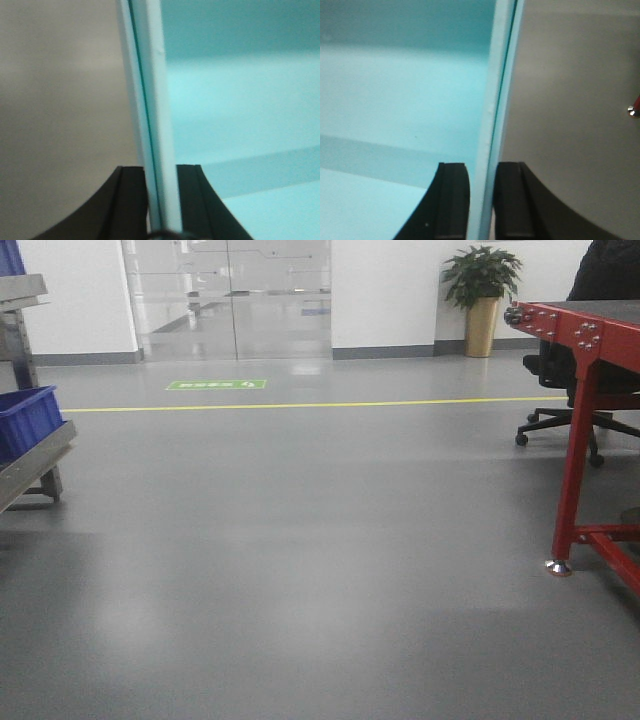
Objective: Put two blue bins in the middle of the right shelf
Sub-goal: 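Hold the teal bins in both grippers while driving to another shelf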
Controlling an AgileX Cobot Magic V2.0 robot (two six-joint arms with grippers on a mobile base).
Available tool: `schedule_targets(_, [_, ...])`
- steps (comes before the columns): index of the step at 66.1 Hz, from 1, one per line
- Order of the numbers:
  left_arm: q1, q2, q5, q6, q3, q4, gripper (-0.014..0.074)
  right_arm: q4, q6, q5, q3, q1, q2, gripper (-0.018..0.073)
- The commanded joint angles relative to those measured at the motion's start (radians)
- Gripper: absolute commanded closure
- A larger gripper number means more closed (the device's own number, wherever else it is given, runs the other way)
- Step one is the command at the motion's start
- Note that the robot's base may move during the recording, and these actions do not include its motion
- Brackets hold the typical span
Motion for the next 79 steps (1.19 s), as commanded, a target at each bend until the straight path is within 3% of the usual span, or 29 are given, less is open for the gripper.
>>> schedule_targets(1, [-0.001, -0.017, -0.097, 0.019, -0.018, -0.003, 0.0707, 0.043, -0.026, -0.073, -0.020, 0.002, -0.021, 0.0722])
schedule_targets(79, [-0.001, -0.017, -0.097, 0.019, -0.018, 0.006, 0.0707, 0.043, -0.026, -0.073, -0.020, 0.002, -0.021, 0.0722])
